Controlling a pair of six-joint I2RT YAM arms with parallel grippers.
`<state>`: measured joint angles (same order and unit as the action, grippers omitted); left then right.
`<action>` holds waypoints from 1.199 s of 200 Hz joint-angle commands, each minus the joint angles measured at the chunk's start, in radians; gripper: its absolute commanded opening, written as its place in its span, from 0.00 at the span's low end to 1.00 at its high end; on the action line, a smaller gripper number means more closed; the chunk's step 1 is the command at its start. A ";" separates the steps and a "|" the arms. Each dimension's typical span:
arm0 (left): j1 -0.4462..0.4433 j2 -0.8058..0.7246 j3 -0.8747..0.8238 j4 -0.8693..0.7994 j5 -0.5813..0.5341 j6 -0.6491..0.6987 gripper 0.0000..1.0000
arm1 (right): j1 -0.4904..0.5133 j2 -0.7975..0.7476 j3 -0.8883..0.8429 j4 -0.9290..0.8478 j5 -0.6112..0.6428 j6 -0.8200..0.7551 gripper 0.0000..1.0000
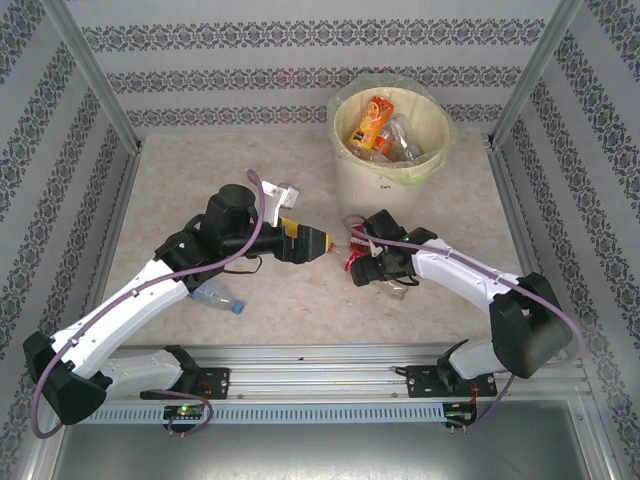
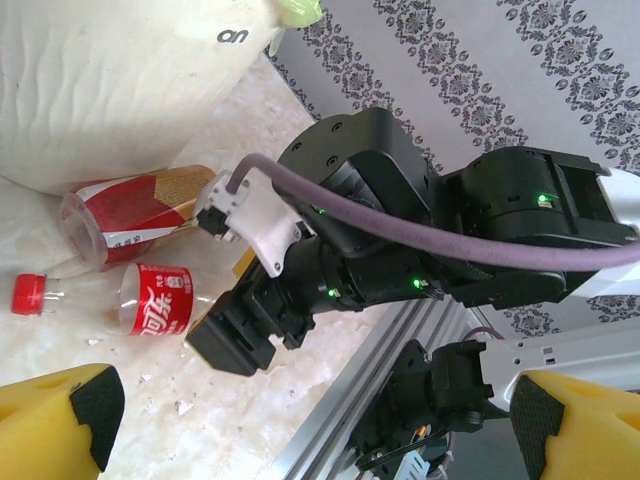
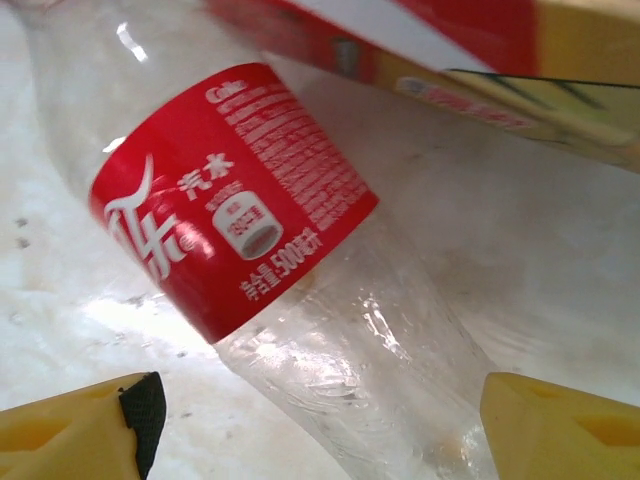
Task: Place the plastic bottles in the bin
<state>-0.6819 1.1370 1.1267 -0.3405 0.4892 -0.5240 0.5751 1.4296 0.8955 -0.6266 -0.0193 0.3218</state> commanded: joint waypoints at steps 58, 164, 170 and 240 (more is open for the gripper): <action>-0.017 -0.022 -0.006 0.041 0.002 0.000 1.00 | 0.084 -0.030 0.112 -0.040 -0.097 -0.027 0.79; -0.016 -0.109 0.032 -0.183 -0.086 0.140 1.00 | 0.063 0.161 0.214 -0.122 -0.029 -0.190 0.82; -0.016 -0.113 0.029 -0.188 -0.091 0.143 1.00 | 0.063 0.177 0.224 -0.126 -0.031 -0.198 0.82; -0.016 -0.146 0.022 -0.224 -0.126 0.155 1.00 | 0.080 0.329 0.289 -0.155 -0.084 -0.229 0.83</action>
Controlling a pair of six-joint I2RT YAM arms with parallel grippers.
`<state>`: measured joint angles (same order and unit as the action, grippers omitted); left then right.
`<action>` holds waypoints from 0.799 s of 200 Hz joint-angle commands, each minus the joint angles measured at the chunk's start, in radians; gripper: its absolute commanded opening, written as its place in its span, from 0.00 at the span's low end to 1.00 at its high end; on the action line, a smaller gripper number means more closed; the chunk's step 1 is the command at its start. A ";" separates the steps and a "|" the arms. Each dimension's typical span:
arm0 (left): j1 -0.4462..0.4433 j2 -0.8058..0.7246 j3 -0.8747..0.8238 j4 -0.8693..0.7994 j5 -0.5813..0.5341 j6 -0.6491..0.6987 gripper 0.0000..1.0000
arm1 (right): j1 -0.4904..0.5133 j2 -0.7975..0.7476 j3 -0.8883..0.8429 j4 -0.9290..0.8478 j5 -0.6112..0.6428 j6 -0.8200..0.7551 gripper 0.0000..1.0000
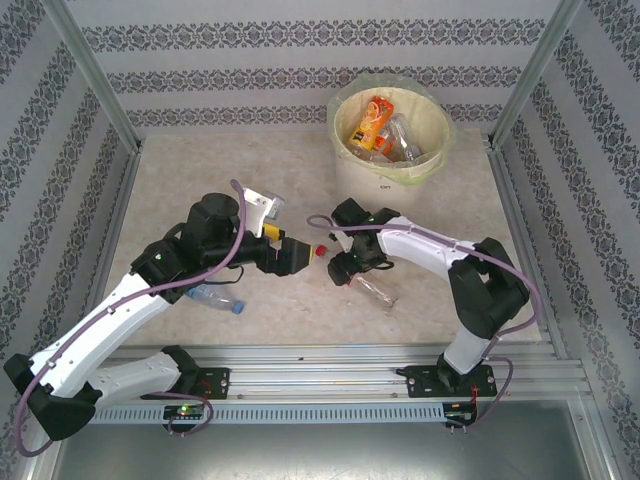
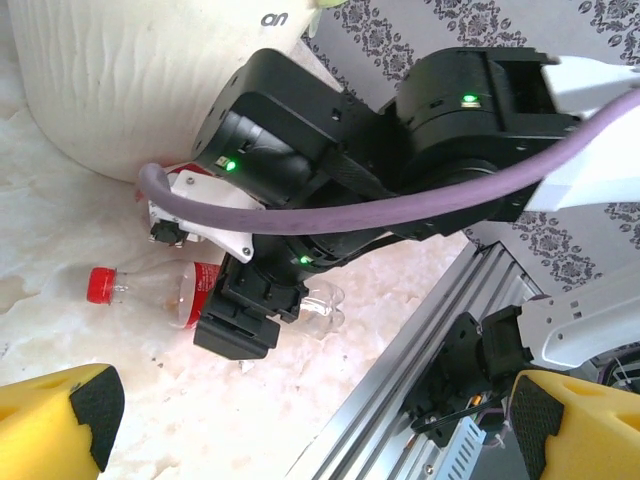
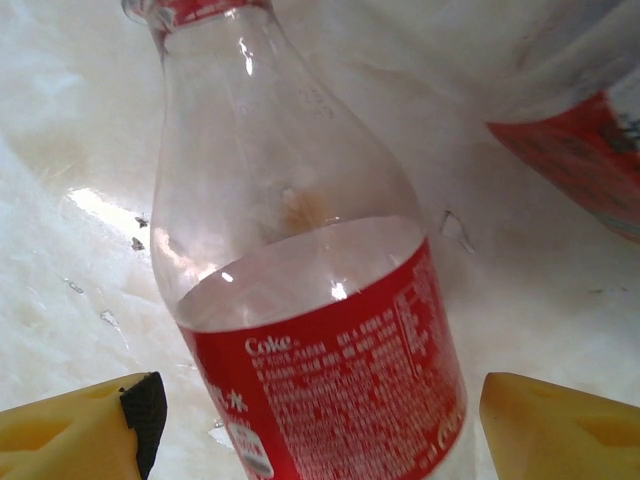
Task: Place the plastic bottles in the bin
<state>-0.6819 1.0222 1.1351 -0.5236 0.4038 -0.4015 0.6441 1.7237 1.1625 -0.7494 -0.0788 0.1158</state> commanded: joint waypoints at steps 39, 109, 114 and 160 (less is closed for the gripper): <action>-0.016 -0.034 0.013 -0.115 -0.095 0.050 1.00 | 0.016 0.057 0.021 -0.016 -0.012 -0.015 0.81; -0.016 -0.041 0.003 -0.115 -0.107 0.046 1.00 | 0.027 0.079 0.025 -0.004 -0.005 -0.002 0.74; -0.016 -0.040 0.003 -0.112 -0.106 0.046 1.00 | 0.027 0.080 0.025 -0.003 -0.004 -0.001 0.74; -0.016 -0.042 -0.006 -0.093 -0.096 0.035 1.00 | 0.030 0.064 0.033 -0.002 -0.005 0.011 0.64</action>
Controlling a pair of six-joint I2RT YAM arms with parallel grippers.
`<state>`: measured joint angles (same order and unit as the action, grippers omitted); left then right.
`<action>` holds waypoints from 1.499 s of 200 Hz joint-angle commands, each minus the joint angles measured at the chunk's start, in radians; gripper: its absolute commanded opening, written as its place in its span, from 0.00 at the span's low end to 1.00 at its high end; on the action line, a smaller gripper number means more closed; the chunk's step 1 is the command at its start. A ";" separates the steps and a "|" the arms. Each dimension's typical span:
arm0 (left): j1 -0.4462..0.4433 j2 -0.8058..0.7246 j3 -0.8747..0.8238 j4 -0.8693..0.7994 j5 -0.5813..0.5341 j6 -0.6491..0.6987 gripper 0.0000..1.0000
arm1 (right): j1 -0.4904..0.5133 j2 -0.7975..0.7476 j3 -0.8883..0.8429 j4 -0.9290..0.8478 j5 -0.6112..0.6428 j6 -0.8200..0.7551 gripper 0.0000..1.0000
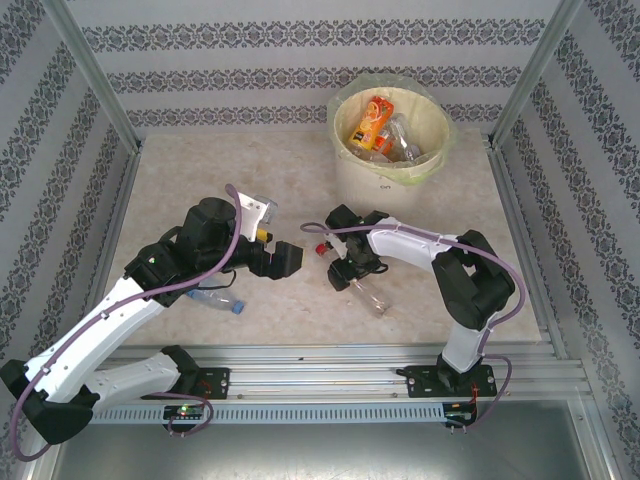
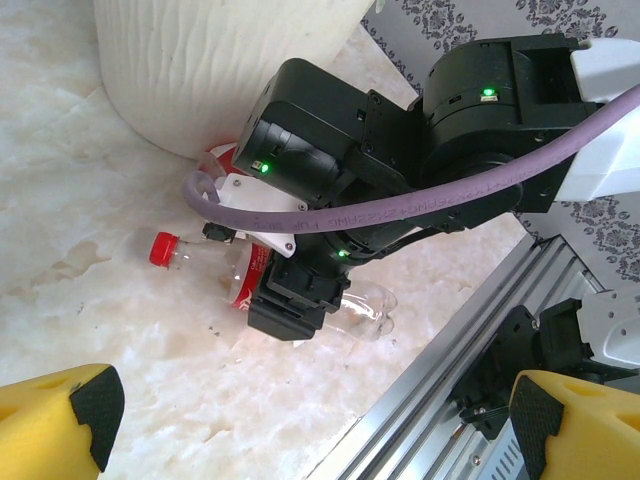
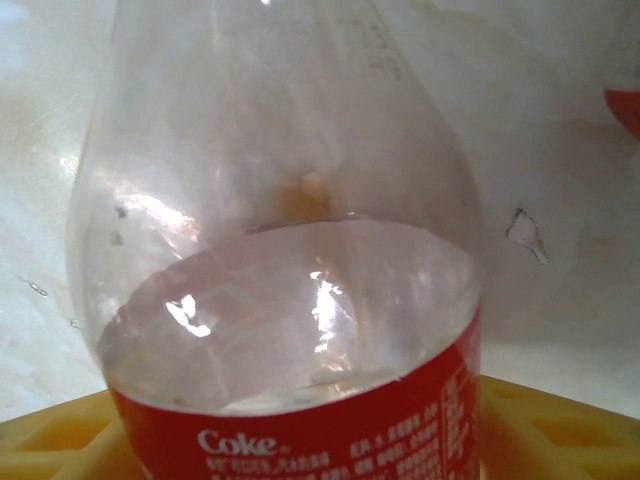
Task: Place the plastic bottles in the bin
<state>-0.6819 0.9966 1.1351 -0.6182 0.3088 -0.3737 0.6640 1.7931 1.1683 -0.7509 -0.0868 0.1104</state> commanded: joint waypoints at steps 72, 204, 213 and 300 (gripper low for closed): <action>-0.018 -0.021 -0.072 0.202 0.034 -0.083 1.00 | -0.017 -0.198 0.076 0.024 -0.137 0.078 0.61; -0.017 0.019 -0.027 0.438 0.125 -0.162 1.00 | -0.255 -0.434 0.454 0.047 -0.359 0.288 0.59; -0.016 0.020 -0.027 0.436 0.124 -0.162 1.00 | -0.286 -0.431 0.483 0.073 -0.384 0.313 0.59; -0.015 0.020 0.013 0.343 0.099 -0.134 1.00 | -0.473 -0.217 0.797 0.205 -0.441 0.514 0.59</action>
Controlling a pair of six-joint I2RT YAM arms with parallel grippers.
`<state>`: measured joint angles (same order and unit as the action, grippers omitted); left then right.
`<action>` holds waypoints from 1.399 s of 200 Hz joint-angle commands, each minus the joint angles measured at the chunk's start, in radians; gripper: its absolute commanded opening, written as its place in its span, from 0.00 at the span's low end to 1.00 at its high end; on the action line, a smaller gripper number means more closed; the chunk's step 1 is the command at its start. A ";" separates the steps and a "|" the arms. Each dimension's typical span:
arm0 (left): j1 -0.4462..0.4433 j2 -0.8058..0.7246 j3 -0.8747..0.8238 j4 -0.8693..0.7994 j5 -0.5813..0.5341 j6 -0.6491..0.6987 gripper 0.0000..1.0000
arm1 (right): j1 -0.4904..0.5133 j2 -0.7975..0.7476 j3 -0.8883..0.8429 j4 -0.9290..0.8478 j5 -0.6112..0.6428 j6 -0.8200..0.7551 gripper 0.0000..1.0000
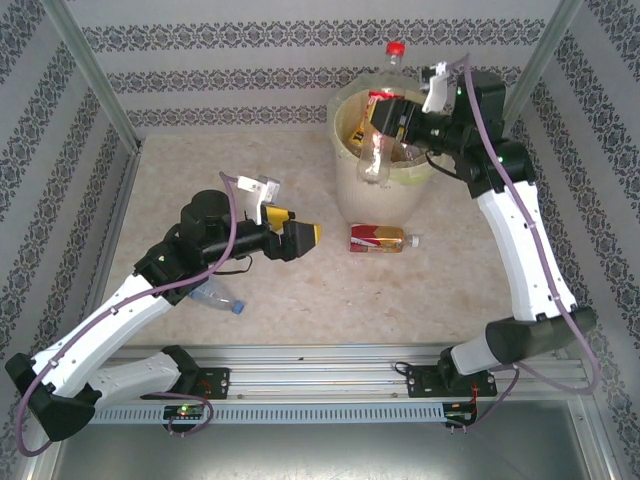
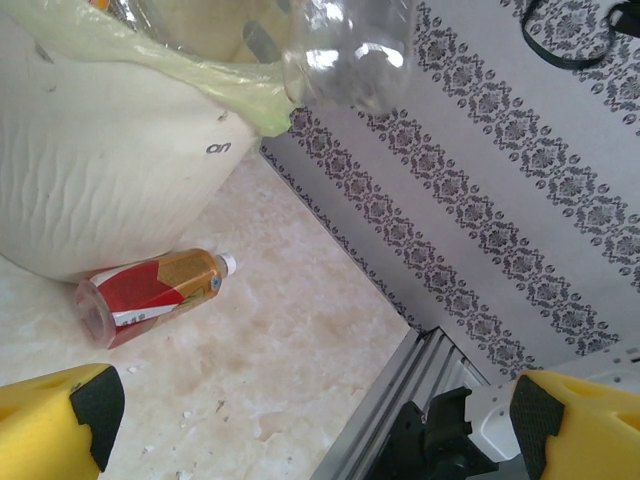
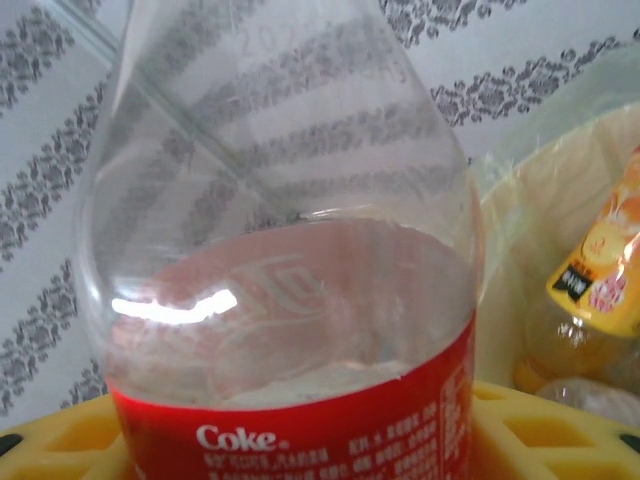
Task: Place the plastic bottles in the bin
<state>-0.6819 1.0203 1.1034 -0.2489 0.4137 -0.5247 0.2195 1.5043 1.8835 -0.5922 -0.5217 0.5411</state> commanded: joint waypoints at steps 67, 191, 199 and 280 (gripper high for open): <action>-0.017 -0.005 0.070 -0.091 -0.025 0.037 1.00 | -0.037 0.262 0.304 -0.033 0.192 0.032 0.59; -0.018 -0.012 0.048 -0.071 -0.027 0.015 1.00 | -0.036 0.388 0.478 -0.239 0.341 -0.022 0.59; -0.017 -0.011 0.047 -0.072 -0.028 0.016 1.00 | -0.033 0.388 0.462 -0.247 0.378 0.019 0.57; -0.017 -0.052 0.026 -0.076 -0.037 0.009 1.00 | -0.015 0.361 0.189 -0.085 0.483 0.457 0.57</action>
<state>-0.6819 1.0042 1.1370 -0.3412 0.3874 -0.5068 0.1879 1.8709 2.1353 -0.7158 -0.0673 0.8272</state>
